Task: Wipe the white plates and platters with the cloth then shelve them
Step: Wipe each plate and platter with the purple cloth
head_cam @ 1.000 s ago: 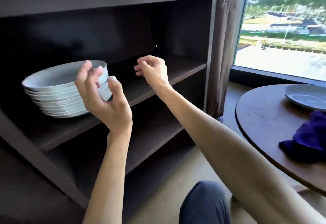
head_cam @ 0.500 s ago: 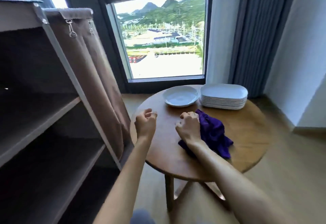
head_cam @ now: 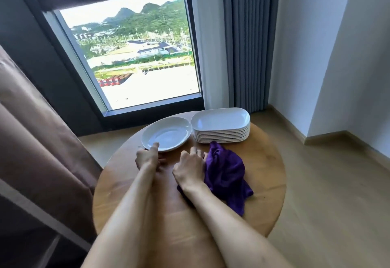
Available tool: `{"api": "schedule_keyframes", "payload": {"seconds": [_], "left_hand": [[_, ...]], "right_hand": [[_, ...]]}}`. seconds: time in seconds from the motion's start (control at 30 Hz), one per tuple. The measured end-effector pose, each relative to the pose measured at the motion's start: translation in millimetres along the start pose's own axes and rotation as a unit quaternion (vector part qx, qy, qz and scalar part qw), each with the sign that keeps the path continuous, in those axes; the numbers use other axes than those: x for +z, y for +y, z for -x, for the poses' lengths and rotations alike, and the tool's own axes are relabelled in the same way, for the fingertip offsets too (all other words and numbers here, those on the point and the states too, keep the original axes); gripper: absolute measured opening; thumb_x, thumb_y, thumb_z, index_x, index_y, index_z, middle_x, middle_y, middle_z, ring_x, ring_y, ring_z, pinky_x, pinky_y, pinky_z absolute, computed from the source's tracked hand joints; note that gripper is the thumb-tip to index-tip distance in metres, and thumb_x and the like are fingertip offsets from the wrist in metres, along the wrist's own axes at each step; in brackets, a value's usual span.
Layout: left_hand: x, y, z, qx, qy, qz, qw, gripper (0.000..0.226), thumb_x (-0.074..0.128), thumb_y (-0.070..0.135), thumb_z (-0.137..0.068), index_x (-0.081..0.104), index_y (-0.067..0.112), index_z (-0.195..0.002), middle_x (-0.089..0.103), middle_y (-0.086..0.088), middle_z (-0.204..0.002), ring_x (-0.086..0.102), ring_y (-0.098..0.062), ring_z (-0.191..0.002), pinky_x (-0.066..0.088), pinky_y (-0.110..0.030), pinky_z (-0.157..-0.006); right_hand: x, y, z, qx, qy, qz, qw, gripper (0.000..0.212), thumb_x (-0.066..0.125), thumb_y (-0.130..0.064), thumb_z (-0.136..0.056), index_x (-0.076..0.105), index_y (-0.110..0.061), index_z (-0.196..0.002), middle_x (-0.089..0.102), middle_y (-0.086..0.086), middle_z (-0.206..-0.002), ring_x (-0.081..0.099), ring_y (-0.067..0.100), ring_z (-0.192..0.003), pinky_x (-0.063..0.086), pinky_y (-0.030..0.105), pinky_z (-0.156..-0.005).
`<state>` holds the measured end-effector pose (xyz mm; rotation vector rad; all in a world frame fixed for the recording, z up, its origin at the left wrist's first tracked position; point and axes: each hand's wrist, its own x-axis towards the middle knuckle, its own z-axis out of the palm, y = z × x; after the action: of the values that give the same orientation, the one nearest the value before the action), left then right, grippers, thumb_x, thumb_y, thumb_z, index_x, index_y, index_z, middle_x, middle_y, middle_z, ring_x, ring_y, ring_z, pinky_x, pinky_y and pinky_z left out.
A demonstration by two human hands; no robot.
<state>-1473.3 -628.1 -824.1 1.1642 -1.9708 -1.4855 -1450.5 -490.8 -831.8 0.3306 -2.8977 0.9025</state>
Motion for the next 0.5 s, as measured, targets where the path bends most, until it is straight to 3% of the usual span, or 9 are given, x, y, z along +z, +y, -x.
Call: {"api": "schedule_keyframes", "payload": {"seconds": [0.07, 0.2, 0.27, 0.5], "left_hand": [[2.3, -2.9, -10.8, -0.021, -0.012, 0.006, 1.0, 0.039, 0.07, 0.033, -0.089, 0.064, 0.012, -0.121, 0.075, -0.013, -0.102, 0.074, -0.031, -0.085, 0.058, -0.037, -0.087], [8.8, -10.7, -18.0, 0.003, 0.007, -0.028, 1.0, 0.043, 0.069, 0.032, -0.085, 0.066, 0.016, -0.125, 0.075, -0.015, -0.111, 0.069, -0.033, -0.107, 0.054, -0.034, -0.09], [8.8, -11.4, -18.0, 0.004, 0.0, -0.029, 1.0, 0.043, 0.067, 0.034, -0.085, 0.064, 0.017, -0.124, 0.075, -0.017, -0.11, 0.07, -0.033, -0.107, 0.054, -0.038, -0.097], [6.2, -14.4, -18.6, 0.018, -0.004, -0.024, 1.0, 0.042, 0.066, 0.035, -0.087, 0.063, 0.015, -0.124, 0.076, -0.019, -0.1, 0.072, -0.032, -0.103, 0.056, -0.042, -0.095]], "right_hand": [[4.0, -1.2, -1.6, -0.004, 0.006, 0.005, 1.0, 0.031, 0.053, -0.02, -0.085, 0.067, -0.009, -0.111, 0.054, 0.015, -0.126, 0.045, 0.035, -0.125, 0.022, 0.05, -0.115], [9.4, -0.3, -4.6, -0.012, 0.018, 0.032, 0.999, 0.034, 0.052, -0.022, -0.087, 0.064, -0.009, -0.116, 0.053, 0.016, -0.128, 0.044, 0.037, -0.126, 0.025, 0.052, -0.113], [9.8, -0.6, -3.4, -0.016, 0.018, 0.052, 0.998, 0.036, 0.051, -0.023, -0.087, 0.063, -0.009, -0.118, 0.053, 0.017, -0.129, 0.045, 0.037, -0.126, 0.026, 0.051, -0.112], [7.0, -4.9, 0.4, -0.026, 0.02, 0.072, 0.997, 0.037, 0.05, -0.025, -0.088, 0.062, -0.009, -0.119, 0.054, 0.018, -0.13, 0.046, 0.037, -0.124, 0.029, 0.05, -0.109]]}}
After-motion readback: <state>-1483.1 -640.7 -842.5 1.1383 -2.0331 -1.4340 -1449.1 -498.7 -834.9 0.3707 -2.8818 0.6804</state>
